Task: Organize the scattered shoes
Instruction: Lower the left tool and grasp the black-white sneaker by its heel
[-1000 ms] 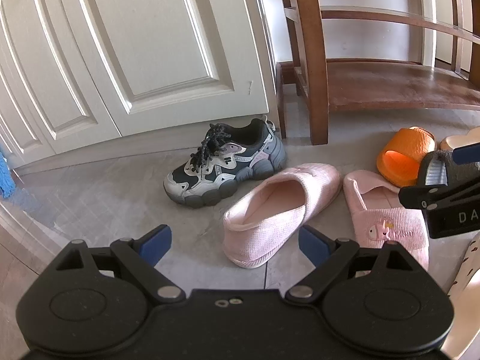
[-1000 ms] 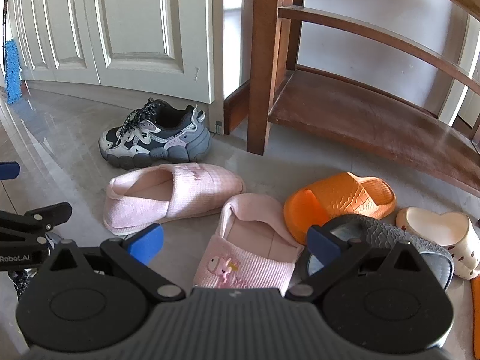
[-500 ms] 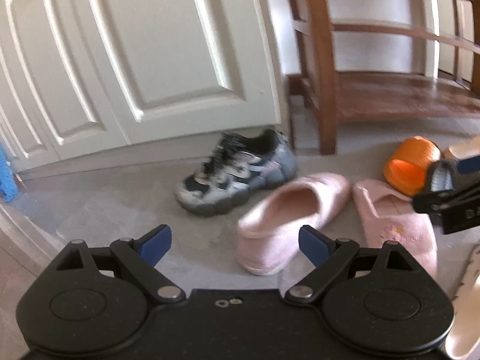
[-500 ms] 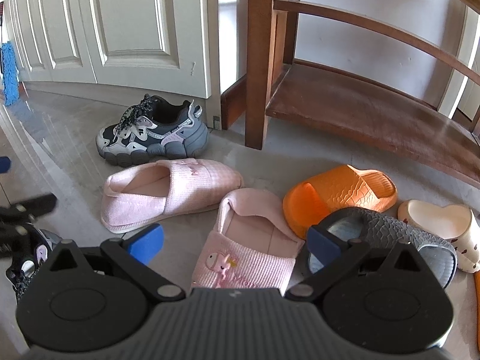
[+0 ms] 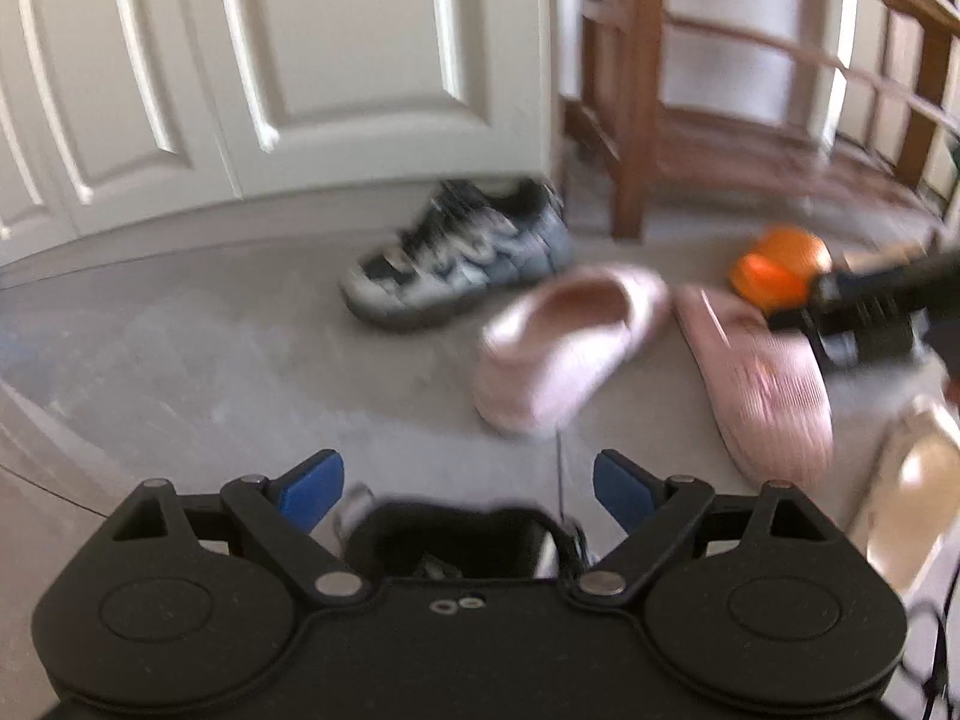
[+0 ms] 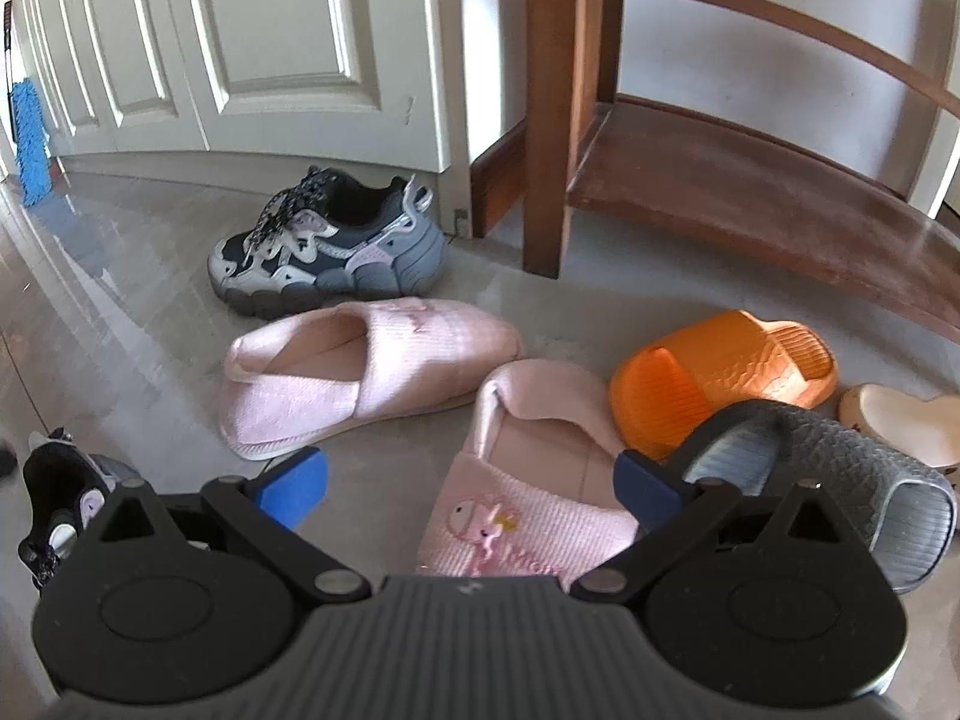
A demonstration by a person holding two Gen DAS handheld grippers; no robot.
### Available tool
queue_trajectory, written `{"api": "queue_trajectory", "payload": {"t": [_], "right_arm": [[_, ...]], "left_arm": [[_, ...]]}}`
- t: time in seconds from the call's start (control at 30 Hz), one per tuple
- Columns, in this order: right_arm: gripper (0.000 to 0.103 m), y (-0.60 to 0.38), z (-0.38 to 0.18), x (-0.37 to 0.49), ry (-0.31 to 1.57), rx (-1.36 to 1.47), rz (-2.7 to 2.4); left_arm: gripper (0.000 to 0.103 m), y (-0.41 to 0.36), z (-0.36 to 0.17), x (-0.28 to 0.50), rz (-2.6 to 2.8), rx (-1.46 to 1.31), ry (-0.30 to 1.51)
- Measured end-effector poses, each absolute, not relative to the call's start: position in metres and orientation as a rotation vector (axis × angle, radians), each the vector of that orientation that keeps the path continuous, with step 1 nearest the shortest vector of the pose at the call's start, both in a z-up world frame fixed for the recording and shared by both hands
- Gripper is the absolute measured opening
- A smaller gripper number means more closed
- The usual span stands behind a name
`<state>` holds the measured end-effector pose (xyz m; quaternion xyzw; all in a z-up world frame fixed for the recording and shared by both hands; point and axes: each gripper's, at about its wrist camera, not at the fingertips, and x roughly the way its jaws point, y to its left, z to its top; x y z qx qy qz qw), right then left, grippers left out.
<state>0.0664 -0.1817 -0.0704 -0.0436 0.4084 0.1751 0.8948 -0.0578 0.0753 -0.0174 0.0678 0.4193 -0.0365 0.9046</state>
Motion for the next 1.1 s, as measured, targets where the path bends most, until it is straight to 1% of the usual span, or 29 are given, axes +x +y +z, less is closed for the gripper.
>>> {"api": "queue_trajectory", "payload": {"t": [0.13, 0.17, 0.23, 0.27, 0.3, 0.33, 0.53, 0.6, 0.73, 0.8, 0.83, 0.87, 0.9, 0.97, 1.0, 1.07, 1.1], "right_arm": [[0.103, -0.180, -0.072, 0.069, 0.853, -0.089, 0.361], [0.103, -0.179, -0.073, 0.069, 0.855, -0.088, 0.360], [0.103, -0.177, -0.074, 0.070, 0.857, -0.090, 0.360], [0.103, -0.174, -0.075, 0.069, 0.856, -0.096, 0.361], [0.103, -0.173, -0.076, 0.069, 0.856, -0.100, 0.363], [0.103, -0.172, -0.076, 0.069, 0.856, -0.103, 0.365], [0.103, -0.172, -0.078, 0.070, 0.869, -0.104, 0.360], [0.103, -0.172, -0.080, 0.070, 0.878, -0.103, 0.364], [0.103, -0.170, -0.083, 0.071, 0.891, -0.098, 0.376], [0.103, -0.169, -0.085, 0.071, 0.898, -0.096, 0.382], [0.103, -0.169, -0.086, 0.071, 0.902, -0.095, 0.385], [0.103, -0.168, -0.087, 0.071, 0.905, -0.094, 0.388], [0.103, -0.168, -0.088, 0.072, 0.909, -0.093, 0.391], [0.103, -0.167, -0.089, 0.072, 0.916, -0.091, 0.397], [0.103, -0.167, -0.090, 0.072, 0.919, -0.089, 0.400], [0.103, -0.166, -0.092, 0.072, 0.926, -0.087, 0.406], [0.103, -0.165, -0.093, 0.073, 0.930, -0.086, 0.409]], "left_arm": [[0.088, 0.071, -0.031, -0.063, -0.141, 0.152, 0.906], [0.085, 0.069, -0.034, -0.063, -0.156, 0.155, 0.914], [0.074, 0.070, -0.041, -0.062, -0.176, 0.153, 0.931], [0.048, 0.070, -0.045, -0.061, -0.191, 0.147, 0.951], [0.037, 0.071, -0.051, -0.059, -0.205, 0.133, 0.980], [0.039, 0.073, -0.054, -0.060, -0.207, 0.124, 0.996], [0.040, 0.078, -0.063, -0.060, -0.204, 0.115, 1.004], [0.042, 0.082, -0.062, -0.059, -0.203, 0.083, 1.011], [0.043, 0.094, -0.058, -0.058, -0.207, 0.019, 1.021], [0.046, 0.096, -0.057, -0.058, -0.201, 0.017, 1.021], [0.045, 0.098, -0.057, -0.058, -0.201, 0.008, 1.021], [0.047, 0.100, -0.059, -0.057, -0.208, -0.015, 1.035], [0.052, 0.101, -0.062, -0.056, -0.216, -0.031, 1.057], [0.058, 0.100, -0.068, -0.052, -0.216, -0.028, 1.080], [0.059, 0.100, -0.071, -0.050, -0.216, -0.030, 1.087], [0.058, 0.101, -0.073, -0.048, -0.226, -0.037, 1.086], [0.052, 0.102, -0.074, -0.048, -0.231, -0.041, 1.084]]}}
